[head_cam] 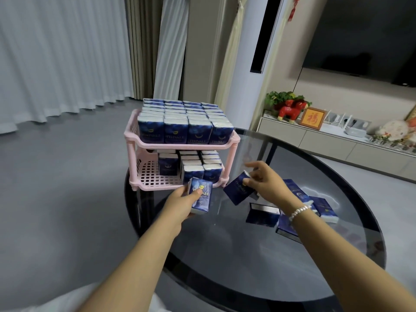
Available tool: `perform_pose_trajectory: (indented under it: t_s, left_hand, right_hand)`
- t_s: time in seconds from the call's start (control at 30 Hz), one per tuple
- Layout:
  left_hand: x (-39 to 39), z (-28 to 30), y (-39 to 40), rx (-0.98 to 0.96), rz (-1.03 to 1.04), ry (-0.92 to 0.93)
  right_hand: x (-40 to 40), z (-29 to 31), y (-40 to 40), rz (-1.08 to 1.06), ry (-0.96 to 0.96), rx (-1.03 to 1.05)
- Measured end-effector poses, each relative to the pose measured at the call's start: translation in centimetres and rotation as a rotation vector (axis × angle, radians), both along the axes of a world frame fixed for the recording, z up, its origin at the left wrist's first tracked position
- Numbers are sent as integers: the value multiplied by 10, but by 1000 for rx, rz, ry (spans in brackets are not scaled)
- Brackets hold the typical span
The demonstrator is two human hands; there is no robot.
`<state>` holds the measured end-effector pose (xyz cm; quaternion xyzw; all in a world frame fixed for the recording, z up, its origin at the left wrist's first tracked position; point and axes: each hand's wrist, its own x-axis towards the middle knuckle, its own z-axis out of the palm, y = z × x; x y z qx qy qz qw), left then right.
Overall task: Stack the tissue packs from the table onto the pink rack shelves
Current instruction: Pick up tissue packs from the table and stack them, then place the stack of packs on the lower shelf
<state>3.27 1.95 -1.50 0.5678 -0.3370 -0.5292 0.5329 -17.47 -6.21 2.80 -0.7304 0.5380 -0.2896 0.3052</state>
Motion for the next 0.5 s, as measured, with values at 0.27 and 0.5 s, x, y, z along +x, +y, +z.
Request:
perform_pose_trajectory:
  t_s: [0.27,0.5]
  left_hand:
    - [16,-9,8,-69,-69,-118]
    - [26,-17,20,-107,-222,-36]
  right_hand:
    - [51,3,33,229,-257,73]
    - [88,-9,40,294,-106,-102]
